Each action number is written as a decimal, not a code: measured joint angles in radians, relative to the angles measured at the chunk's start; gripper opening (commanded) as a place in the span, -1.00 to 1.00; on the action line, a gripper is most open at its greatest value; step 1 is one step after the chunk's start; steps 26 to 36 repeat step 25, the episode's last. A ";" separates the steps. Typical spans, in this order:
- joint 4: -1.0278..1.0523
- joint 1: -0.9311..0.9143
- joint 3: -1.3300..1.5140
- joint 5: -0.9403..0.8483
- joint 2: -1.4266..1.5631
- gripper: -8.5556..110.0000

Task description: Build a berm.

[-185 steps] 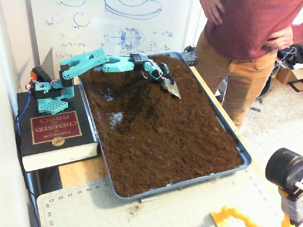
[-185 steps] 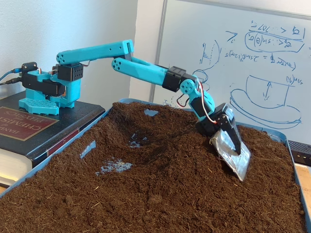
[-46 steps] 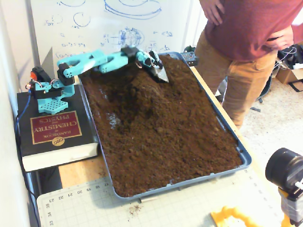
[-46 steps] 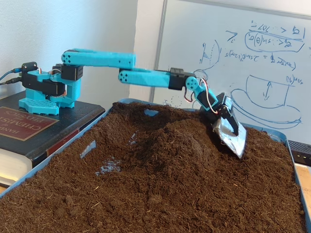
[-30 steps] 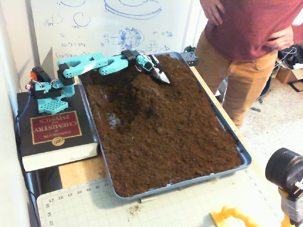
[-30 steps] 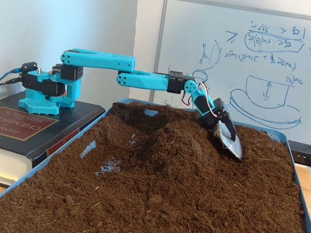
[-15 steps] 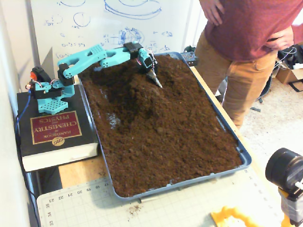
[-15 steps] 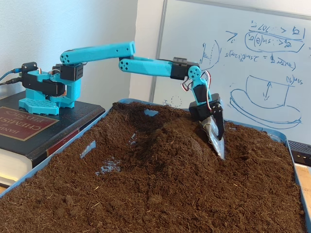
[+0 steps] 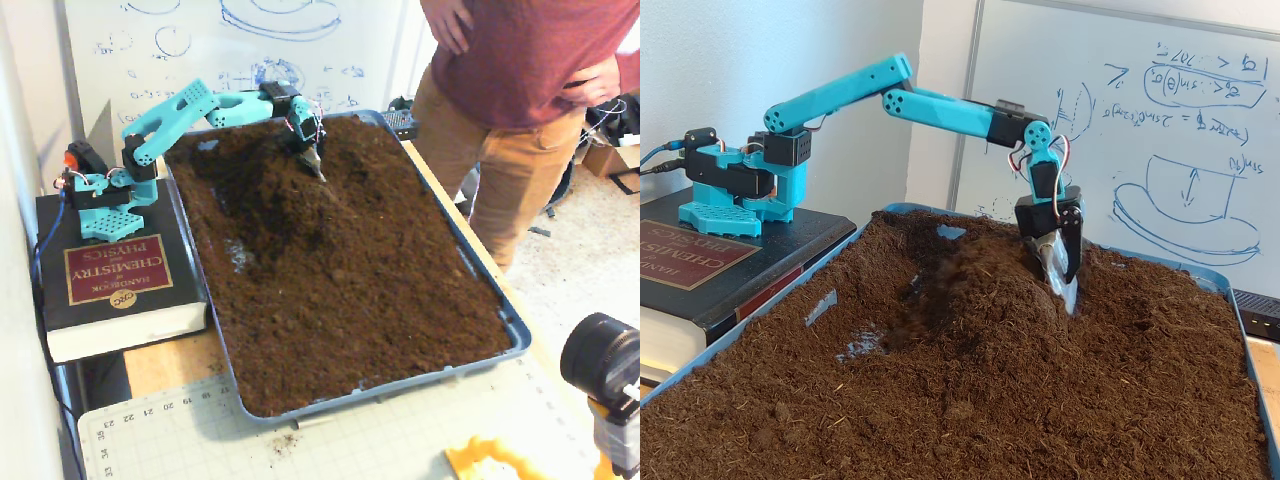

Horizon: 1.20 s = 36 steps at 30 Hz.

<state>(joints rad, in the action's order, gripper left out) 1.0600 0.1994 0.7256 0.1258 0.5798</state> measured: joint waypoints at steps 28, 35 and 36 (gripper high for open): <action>-0.314 -0.313 -0.161 -0.176 0.133 -0.85; -0.314 -0.313 -0.161 -0.176 0.133 -0.85; -0.314 -0.313 -0.161 -0.176 0.133 -0.85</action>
